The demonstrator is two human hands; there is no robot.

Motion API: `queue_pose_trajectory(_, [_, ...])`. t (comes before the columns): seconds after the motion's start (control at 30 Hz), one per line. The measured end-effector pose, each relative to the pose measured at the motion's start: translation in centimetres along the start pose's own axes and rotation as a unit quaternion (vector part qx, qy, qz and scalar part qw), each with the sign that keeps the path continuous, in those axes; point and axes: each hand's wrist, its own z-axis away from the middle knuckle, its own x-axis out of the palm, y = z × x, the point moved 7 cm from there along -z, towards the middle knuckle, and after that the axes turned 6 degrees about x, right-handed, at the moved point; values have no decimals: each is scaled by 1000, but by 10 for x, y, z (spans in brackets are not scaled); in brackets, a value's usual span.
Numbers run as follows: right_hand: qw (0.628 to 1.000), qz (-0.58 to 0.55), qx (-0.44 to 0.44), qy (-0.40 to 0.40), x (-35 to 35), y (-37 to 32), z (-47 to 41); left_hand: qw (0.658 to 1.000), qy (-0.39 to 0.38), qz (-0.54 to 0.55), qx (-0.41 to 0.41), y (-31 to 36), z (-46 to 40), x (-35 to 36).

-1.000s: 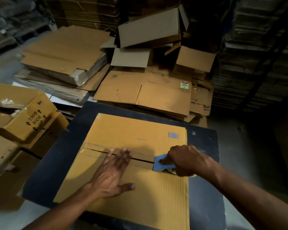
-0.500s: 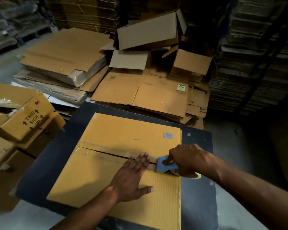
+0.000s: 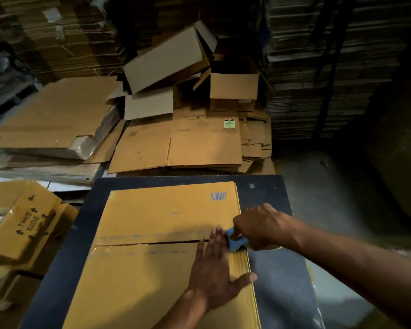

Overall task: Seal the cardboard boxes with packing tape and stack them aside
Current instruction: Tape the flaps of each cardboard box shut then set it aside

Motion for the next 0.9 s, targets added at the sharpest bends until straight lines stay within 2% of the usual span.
queue_pose_trajectory(0.1, [1000, -19, -14, -3, 5, 9, 6, 998, 48, 19, -39, -2, 5, 5])
queue_pose_trajectory(0.3, [999, -34, -23, 20, 5, 41, 35, 995, 96, -17, -31, 3, 4, 2])
queue_pose_trajectory(0.67, [995, -72, 63, -36, 41, 109, 71, 993, 54, -60, -80, 12, -6, 19])
queue_pose_trajectory(0.9, [997, -79, 12, -17, 82, 87, 38, 991, -27, -121, -52, 30, -11, 3])
